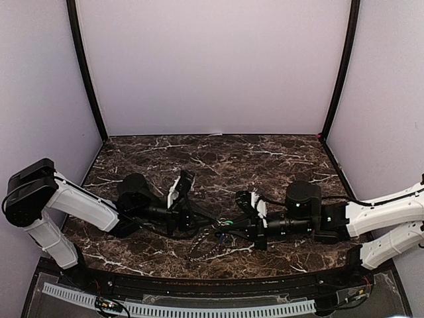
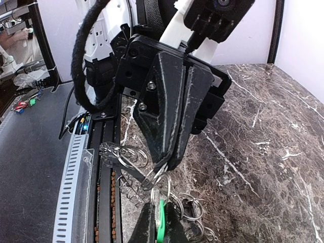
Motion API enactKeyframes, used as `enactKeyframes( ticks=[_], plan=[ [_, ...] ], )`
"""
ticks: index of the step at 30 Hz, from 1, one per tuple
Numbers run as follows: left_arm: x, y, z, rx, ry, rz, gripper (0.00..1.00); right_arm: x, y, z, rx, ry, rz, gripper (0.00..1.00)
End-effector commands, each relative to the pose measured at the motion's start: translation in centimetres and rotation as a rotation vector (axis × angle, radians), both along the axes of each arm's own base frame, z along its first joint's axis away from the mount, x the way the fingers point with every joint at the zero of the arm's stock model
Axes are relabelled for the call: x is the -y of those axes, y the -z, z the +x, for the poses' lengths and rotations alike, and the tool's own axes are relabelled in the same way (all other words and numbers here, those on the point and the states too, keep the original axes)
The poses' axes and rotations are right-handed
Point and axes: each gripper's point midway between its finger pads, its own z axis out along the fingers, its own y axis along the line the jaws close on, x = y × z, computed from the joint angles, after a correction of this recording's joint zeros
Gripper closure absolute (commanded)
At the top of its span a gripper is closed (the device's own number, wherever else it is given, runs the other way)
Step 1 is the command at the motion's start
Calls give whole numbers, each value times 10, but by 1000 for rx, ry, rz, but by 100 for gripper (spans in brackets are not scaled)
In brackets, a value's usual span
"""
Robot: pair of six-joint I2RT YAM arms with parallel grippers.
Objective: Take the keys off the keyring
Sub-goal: Remove the hole in the key head from the split of the keyring.
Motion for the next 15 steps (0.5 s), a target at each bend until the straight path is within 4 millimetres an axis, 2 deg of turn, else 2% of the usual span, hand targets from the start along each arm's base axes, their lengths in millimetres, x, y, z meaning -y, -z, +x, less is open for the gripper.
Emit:
enactKeyframes(
  ticks=[1, 15],
  plan=[
    [-10, -14, 11, 1, -52, -53, 100, 2, -20, 0, 74, 49, 44, 100],
    [-14, -21, 37, -110, -212, -45, 100, -29, 4, -6, 230, 130, -113, 100]
  ],
)
